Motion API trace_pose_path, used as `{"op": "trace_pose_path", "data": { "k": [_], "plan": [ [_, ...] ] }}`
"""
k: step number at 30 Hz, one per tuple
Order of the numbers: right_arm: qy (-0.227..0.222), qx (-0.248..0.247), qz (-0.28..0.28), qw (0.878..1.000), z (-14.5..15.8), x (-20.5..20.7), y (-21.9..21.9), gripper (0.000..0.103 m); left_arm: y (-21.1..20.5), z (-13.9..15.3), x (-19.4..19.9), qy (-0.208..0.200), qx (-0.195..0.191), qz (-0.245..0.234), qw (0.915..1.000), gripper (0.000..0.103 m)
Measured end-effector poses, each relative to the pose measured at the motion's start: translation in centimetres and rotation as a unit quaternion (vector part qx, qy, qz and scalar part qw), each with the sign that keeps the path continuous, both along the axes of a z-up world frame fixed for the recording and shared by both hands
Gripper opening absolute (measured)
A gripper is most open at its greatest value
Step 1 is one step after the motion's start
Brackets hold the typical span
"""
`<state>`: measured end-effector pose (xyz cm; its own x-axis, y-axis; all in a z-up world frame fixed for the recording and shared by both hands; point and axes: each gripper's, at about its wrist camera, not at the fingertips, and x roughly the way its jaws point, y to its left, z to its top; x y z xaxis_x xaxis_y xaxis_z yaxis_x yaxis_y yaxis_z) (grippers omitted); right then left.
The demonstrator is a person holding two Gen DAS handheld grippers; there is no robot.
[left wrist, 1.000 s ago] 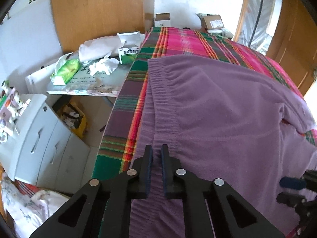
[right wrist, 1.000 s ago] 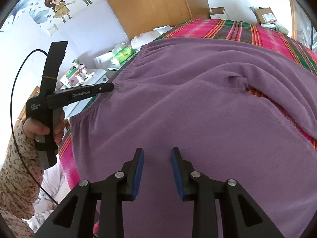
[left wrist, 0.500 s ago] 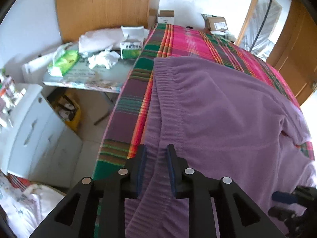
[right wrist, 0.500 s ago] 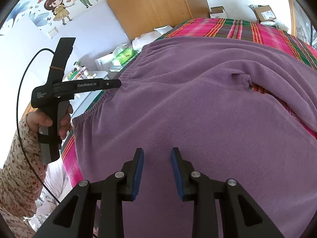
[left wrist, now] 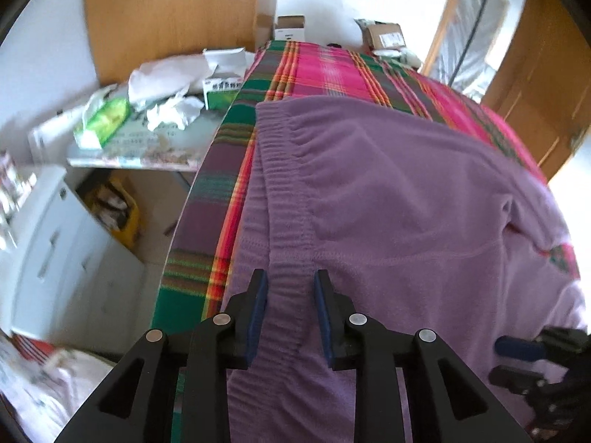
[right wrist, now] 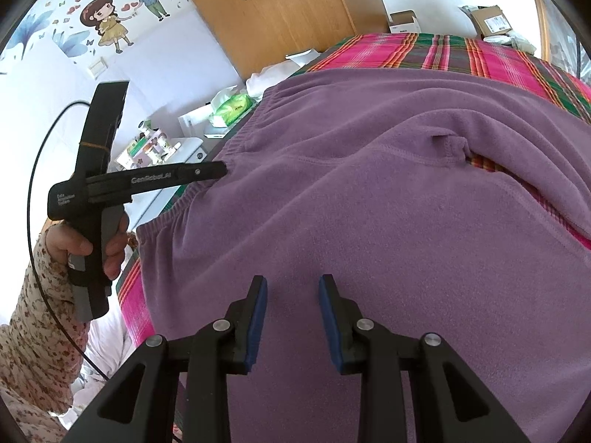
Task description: Fold clothes
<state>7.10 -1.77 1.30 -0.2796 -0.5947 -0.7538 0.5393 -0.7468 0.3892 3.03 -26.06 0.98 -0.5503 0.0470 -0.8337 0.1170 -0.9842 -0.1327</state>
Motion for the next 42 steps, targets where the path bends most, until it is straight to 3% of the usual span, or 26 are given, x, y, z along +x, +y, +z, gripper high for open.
{"op": "trace_pose_path", "data": {
  "k": [2,10,12,15,21,27,33,40,42],
  "plan": [
    [0.001,0.000,-0.001,1.000,0.0,0.0,-0.1,0.030,-0.4,0.0,0.3,-0.001,0.015,0.004,0.9999,0.026],
    [0.000,-0.003,-0.006,1.000,0.0,0.0,-0.3,0.030,0.3,0.0,0.0,-0.009,0.005,-0.004,0.9999,0.026],
    [0.000,-0.003,-0.010,1.000,0.0,0.0,-0.3,0.030,0.3,0.2,0.2,-0.003,-0.004,0.001,1.0000,0.012],
    [0.003,0.000,-0.012,1.000,0.1,0.0,-0.6,0.030,-0.3,0.6,0.6,0.012,-0.005,0.016,0.9998,0.006],
    [-0.005,-0.011,-0.006,1.000,0.1,-0.1,-1.2,0.032,-0.8,1.9,1.2,0.040,-0.024,0.036,0.9983,0.005],
    [-0.005,-0.005,0.013,1.000,-0.1,0.4,-2.1,0.032,-1.0,0.1,0.7,0.022,-0.030,0.046,0.9983,0.005],
    [-0.006,-0.006,0.014,1.000,0.4,-0.1,-1.6,0.032,-0.8,0.0,0.7,0.021,-0.037,0.045,0.9981,0.006],
    [0.024,0.004,-0.002,1.000,2.3,-1.8,0.1,0.032,-1.6,0.9,0.6,0.033,-0.013,0.044,0.9984,0.008],
    [0.032,0.009,-0.003,0.999,2.7,-2.4,0.3,0.032,-1.7,1.4,0.4,0.038,-0.013,0.043,0.9983,0.016]
  ]
}}
